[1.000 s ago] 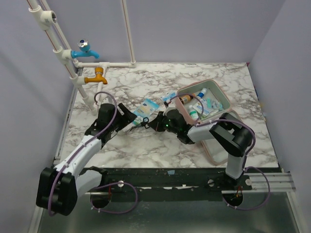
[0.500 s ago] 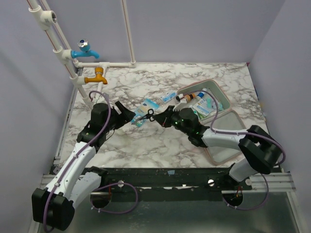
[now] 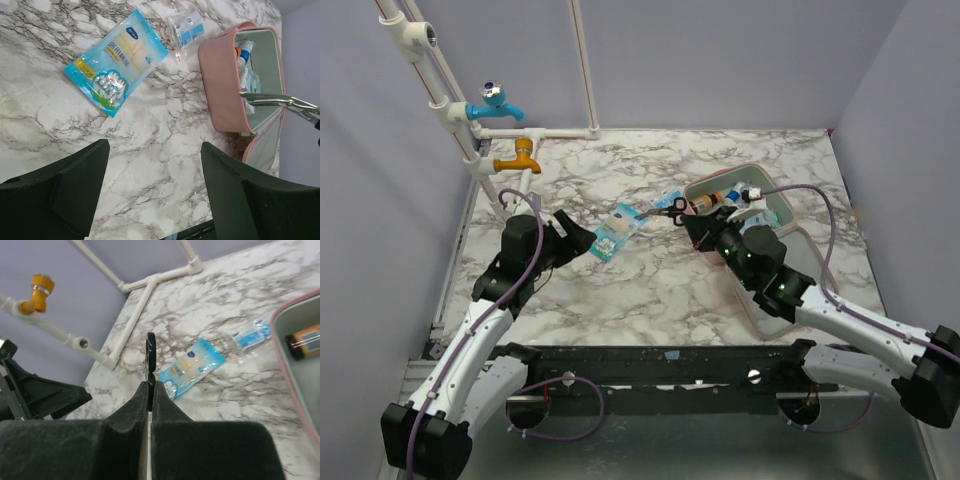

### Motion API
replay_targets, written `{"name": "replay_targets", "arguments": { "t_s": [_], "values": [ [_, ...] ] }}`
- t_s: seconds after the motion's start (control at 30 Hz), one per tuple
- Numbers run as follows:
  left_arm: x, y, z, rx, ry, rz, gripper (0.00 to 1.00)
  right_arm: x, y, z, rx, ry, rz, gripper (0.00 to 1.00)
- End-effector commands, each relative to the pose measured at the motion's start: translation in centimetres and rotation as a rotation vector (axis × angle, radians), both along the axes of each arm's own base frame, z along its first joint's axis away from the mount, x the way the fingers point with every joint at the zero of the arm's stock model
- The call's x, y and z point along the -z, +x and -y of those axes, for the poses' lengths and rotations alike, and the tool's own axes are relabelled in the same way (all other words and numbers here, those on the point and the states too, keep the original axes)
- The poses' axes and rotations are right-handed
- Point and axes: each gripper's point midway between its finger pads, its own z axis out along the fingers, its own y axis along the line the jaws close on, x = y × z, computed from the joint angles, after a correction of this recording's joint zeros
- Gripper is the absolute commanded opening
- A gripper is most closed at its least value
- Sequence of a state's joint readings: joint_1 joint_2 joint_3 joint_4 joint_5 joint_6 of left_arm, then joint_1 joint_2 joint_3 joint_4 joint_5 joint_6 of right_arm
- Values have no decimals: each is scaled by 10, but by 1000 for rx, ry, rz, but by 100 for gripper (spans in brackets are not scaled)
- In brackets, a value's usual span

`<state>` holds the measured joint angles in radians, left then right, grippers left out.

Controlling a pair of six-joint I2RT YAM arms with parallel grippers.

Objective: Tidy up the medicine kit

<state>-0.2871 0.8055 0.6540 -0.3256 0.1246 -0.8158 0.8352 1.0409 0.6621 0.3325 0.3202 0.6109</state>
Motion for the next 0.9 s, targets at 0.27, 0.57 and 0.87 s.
{"name": "replay_targets", "arguments": {
  "t_s": [0.27,0.57,0.87],
  "values": [
    [2,-1,4,38,-5,14,77,-7,15,117,493,-36,-17,1],
    [7,-9,14,103,-39,2,77,13,61,163,658,104,-113,1],
    [4,-18,21,142,-83,18,77,42,81,210,876,233,-103,1]
  ]
}}
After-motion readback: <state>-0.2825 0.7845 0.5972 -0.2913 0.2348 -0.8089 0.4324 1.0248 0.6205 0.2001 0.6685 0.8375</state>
